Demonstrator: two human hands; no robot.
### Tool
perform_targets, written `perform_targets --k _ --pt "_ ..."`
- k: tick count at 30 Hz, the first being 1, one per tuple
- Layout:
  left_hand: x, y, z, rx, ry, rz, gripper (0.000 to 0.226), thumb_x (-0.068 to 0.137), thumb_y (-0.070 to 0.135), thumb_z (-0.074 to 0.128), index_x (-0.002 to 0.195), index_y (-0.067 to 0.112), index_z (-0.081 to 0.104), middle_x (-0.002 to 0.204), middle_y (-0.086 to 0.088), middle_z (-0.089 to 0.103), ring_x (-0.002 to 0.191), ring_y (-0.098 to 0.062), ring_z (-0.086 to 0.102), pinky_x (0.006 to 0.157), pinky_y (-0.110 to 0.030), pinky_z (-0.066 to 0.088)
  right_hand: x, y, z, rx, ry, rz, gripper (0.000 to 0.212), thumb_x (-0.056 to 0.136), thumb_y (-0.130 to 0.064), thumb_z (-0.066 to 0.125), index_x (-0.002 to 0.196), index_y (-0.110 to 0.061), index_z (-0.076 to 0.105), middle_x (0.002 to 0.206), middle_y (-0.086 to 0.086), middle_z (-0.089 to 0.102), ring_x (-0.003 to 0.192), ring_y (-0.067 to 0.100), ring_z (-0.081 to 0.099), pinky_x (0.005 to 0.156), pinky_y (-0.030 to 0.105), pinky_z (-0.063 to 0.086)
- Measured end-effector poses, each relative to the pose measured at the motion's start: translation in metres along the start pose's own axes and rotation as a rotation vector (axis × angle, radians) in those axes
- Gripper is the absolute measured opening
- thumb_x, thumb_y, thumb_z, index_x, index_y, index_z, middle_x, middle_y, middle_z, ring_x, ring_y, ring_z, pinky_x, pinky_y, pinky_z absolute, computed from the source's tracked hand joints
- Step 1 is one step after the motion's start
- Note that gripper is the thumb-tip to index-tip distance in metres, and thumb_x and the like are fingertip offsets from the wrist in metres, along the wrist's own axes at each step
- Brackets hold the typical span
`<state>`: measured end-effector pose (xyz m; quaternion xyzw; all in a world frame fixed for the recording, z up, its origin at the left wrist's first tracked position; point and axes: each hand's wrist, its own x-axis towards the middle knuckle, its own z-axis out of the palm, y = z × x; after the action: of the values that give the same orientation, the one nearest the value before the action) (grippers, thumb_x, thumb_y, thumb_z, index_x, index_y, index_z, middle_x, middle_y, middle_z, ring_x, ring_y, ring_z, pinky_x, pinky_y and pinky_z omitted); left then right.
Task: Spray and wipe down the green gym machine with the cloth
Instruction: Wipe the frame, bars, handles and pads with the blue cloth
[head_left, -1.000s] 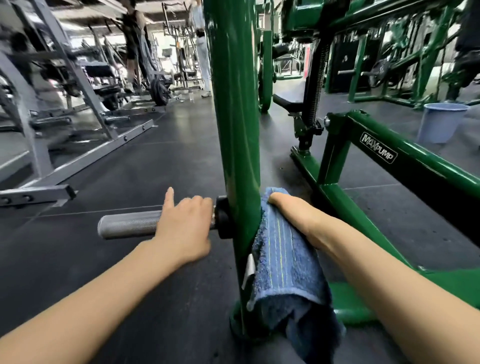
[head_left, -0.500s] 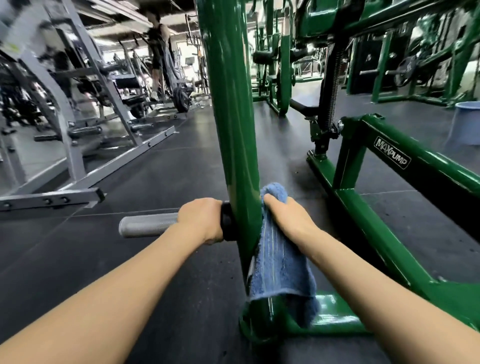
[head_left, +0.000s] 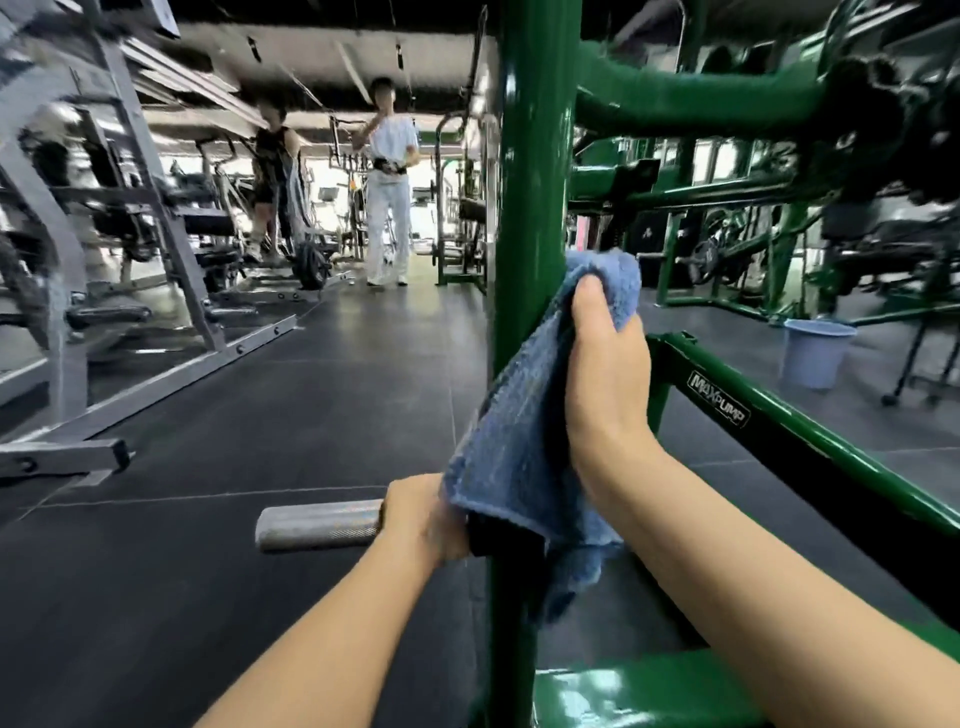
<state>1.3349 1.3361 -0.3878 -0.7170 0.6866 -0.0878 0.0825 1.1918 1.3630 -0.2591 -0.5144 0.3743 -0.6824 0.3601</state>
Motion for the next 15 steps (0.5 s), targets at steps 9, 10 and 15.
perform_targets --k 9,10,15 --pt "-0.005 -0.005 0.004 -0.019 0.179 0.032 0.03 0.084 0.029 0.054 0.111 0.02 0.062 0.114 -0.002 0.064 0.109 -0.026 0.062 0.079 -0.028 0.044 -0.026 0.066 0.02 -0.309 0.095 -0.249 0.082 0.074 -0.069 0.04 0.139 -0.02 0.04 0.133 0.0 0.053 0.124 0.016 0.048 0.1 0.022 0.034" --pt "-0.005 -0.007 0.005 0.006 0.179 0.063 0.03 0.085 0.029 0.052 0.112 0.02 0.061 0.117 -0.002 0.063 0.111 -0.026 0.061 0.08 -0.029 0.045 -0.035 0.079 0.017 -0.335 0.08 -0.25 0.082 0.075 -0.067 0.04 0.138 -0.016 0.041 0.133 0.002 0.052 0.124 0.017 0.046 0.098 0.018 0.031" --pt "-0.016 -0.017 0.005 -0.071 0.225 0.172 0.029 0.086 0.025 0.048 0.114 0.022 0.056 0.119 -0.002 0.058 0.112 -0.027 0.056 0.085 -0.031 0.043 -0.069 0.133 0.002 -0.553 0.051 -0.209 0.083 0.081 -0.057 0.039 0.134 0.006 0.042 0.134 0.022 0.048 0.126 0.034 0.044 0.107 0.039 0.031"
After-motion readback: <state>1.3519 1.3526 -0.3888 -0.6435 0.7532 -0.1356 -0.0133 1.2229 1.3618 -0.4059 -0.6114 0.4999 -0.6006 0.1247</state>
